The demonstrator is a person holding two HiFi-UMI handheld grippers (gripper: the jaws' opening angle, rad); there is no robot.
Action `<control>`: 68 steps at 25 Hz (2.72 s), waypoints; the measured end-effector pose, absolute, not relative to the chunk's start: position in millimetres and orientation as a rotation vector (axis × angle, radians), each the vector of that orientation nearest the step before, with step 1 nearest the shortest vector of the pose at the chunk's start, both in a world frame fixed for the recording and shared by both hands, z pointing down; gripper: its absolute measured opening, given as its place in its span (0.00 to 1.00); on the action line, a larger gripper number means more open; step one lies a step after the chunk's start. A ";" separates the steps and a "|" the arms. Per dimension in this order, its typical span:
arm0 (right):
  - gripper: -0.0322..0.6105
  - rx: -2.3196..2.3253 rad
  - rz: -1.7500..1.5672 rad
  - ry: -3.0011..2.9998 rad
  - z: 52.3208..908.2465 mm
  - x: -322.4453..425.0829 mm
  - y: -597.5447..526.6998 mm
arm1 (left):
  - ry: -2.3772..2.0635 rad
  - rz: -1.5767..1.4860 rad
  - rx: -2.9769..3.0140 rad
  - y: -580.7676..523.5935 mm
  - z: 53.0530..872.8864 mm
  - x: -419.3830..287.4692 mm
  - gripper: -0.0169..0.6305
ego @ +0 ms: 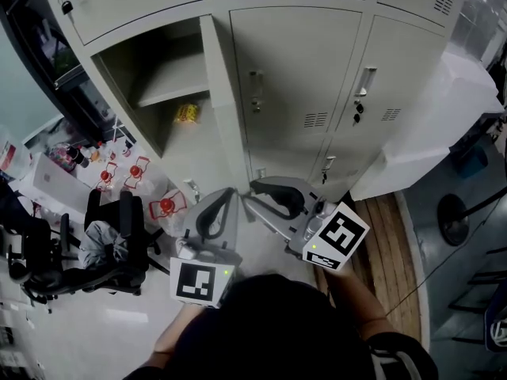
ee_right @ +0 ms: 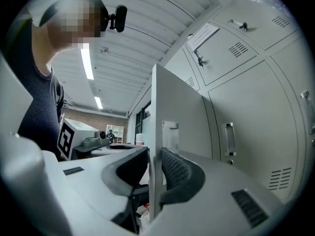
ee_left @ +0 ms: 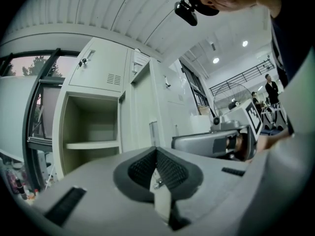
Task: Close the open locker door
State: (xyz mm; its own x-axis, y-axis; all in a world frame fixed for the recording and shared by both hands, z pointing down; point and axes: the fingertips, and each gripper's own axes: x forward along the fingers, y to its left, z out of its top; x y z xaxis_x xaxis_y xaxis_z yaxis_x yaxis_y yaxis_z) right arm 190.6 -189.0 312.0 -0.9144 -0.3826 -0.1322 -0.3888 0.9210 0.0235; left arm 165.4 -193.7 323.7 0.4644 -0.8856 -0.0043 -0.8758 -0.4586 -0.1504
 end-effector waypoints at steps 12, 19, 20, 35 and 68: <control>0.18 -0.485 0.048 2.993 316.4 166.4 -189.6 | 1.673 -0.118 -2.514 -187.0 325.9 140.2 0.03; 0.18 -0.423 0.042 3.005 318.1 152.3 -189.9 | 1.729 -0.118 -2.479 -185.4 325.6 125.7 0.03; 0.18 -0.414 0.034 3.004 318.3 150.8 -190.0 | 1.735 -0.116 -2.475 -185.3 325.5 124.0 0.03; 0.23 -0.429 0.039 3.008 320.2 134.4 -191.1 | 1.774 -0.115 -2.451 -188.4 326.3 105.5 0.03; 0.23 -0.476 0.041 3.040 326.8 38.2 -213.5 | 1.850 -0.068 -2.460 -202.7 331.5 12.0 0.03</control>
State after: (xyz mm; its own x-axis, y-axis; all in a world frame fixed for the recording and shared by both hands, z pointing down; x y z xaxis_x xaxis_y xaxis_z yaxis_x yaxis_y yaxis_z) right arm 38.2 -213.5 326.8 -0.9502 -0.3043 -0.0676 -0.3060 0.9519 0.0163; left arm 12.0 -202.7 331.5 0.2776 -0.9607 -0.0030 -0.9579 -0.2765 -0.0769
